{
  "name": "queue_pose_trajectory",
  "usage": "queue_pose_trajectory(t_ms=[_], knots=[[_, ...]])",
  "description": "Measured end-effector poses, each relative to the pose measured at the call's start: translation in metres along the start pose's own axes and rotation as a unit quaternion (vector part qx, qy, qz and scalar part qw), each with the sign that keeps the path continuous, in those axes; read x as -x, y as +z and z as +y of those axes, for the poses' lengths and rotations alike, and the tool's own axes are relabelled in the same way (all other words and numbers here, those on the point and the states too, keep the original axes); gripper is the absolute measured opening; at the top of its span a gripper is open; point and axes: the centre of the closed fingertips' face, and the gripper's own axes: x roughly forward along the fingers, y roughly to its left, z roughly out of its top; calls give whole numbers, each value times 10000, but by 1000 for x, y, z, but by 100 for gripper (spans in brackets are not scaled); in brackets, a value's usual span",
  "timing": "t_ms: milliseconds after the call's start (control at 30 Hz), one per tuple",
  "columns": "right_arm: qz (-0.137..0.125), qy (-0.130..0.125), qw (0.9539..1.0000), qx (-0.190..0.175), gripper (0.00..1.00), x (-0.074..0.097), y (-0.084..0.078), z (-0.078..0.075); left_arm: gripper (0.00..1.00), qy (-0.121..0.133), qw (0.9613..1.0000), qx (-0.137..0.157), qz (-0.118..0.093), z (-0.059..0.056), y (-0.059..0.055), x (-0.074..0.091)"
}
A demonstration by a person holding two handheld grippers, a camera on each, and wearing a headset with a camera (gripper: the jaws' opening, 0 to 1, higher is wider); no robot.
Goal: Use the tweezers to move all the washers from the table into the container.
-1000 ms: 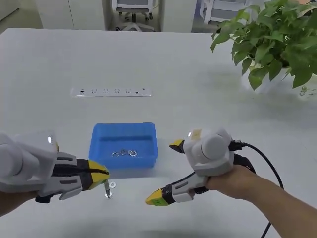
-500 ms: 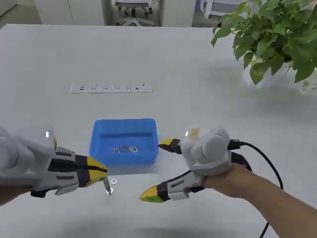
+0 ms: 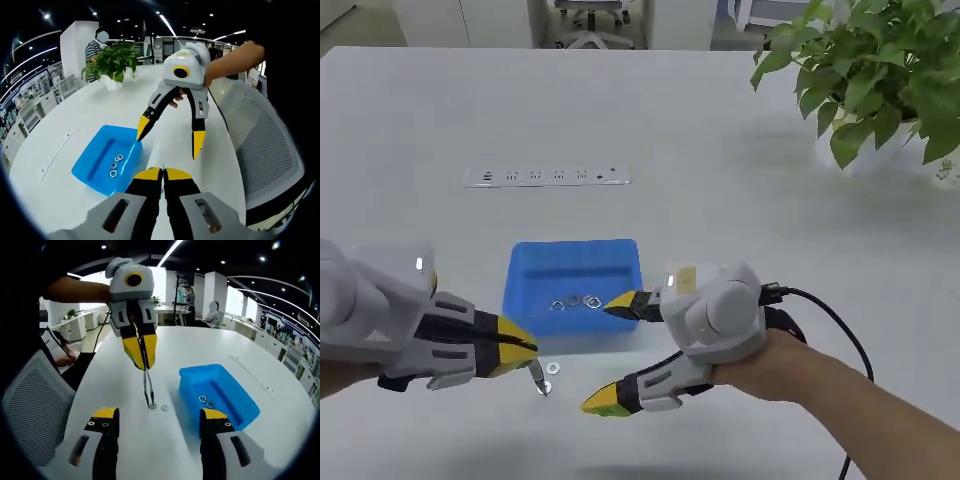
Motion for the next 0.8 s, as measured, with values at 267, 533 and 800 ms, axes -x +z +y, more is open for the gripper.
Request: queue_pose_trajectory(t_ms=[267, 533, 800], knots=[[3, 223, 9995, 233, 55, -12, 6, 4, 5, -130, 9998, -106, 94, -1, 0, 0], [99, 439, 9982, 394, 40, -25, 5, 11, 5, -229, 9996, -155, 105, -2, 1, -3], [172, 601, 9968, 496, 28, -41, 4, 16, 5, -272, 9994, -154, 123, -1, 2, -5]])
